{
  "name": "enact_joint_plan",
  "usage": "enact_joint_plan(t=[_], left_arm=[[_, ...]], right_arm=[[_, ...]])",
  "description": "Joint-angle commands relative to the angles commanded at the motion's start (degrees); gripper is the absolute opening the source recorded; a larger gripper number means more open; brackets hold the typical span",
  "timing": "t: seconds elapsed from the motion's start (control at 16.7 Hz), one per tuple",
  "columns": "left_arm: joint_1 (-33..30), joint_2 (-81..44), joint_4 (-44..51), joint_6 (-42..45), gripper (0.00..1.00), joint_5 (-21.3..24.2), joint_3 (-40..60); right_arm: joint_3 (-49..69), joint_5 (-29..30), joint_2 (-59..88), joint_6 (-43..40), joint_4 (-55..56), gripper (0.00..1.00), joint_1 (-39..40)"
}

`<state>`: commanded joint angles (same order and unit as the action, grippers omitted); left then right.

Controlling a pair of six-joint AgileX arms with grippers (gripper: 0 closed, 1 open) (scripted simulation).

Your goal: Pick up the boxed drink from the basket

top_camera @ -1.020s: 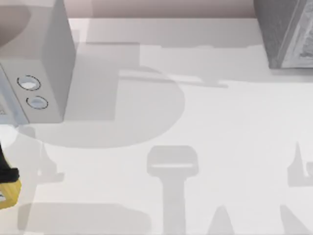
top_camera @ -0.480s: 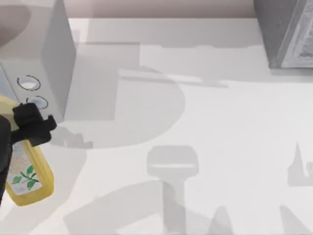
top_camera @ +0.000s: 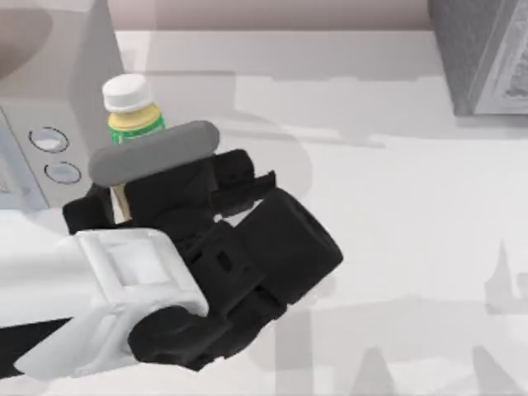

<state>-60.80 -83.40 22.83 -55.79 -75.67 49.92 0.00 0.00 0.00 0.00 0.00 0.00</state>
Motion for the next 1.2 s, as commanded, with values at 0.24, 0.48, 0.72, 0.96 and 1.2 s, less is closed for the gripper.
enact_joint_plan(t=[0.24,0.48,0.72,0.96,1.2], left_arm=[[-9.76,-14.26,3.47,-9.45,0.0,-12.58,8.51],[-14.06,-20.62,5.06,-13.86,0.0,-18.39,12.34],[-14.16,-20.77,5.1,-13.97,0.0,-18.53,12.43],[-13.65,-22.65,-0.67,-15.71,0.0,-15.36,11.08],[-13.2,-27.27,10.36,-26.8,0.0,-17.17,14.58]], right_arm=[[0.0,0.0,0.0,0.0,0.0,1.0,0.0],[0.0,0.0,0.0,0.0,0.0,1.0,0.0],[0.0,0.0,0.0,0.0,0.0,1.0,0.0],[0.0,0.0,0.0,0.0,0.0,1.0,0.0],[0.0,0.0,0.0,0.0,0.0,1.0,0.0]])
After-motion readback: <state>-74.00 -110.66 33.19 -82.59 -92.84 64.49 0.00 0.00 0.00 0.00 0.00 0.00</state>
